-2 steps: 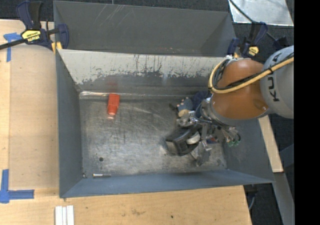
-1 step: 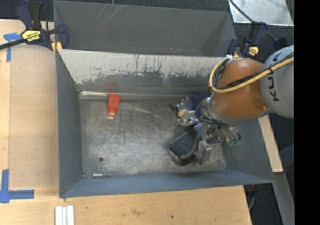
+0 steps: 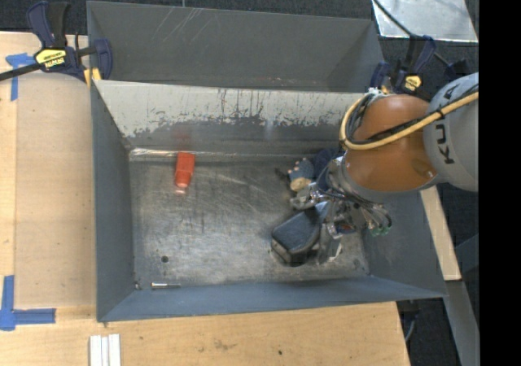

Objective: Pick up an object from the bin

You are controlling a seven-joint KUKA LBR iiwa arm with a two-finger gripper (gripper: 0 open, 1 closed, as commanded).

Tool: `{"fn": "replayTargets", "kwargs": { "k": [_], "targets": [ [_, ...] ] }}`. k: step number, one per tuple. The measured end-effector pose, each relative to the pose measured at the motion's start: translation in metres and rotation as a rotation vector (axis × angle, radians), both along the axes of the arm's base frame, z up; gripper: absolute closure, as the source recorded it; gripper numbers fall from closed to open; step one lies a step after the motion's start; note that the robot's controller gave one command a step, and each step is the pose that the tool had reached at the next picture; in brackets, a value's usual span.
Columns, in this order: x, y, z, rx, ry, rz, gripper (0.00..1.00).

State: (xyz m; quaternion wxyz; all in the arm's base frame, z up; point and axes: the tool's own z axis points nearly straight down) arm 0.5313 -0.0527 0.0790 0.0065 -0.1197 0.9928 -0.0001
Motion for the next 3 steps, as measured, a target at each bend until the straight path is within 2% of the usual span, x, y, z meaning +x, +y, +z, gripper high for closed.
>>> {"fn": "replayTargets", "kwargs": {
  "k": [1, 2, 3],
  "targets": [
    [0.001, 0.0, 0.058, -0.002, 0.008, -0.003, 1.0],
    [0.0, -0.001, 0.067, -0.002, 0.012, -0.007, 1.0],
    [0.001, -0.001, 0.108, -0.002, 0.01, -0.01, 1.0]
  ]
}}
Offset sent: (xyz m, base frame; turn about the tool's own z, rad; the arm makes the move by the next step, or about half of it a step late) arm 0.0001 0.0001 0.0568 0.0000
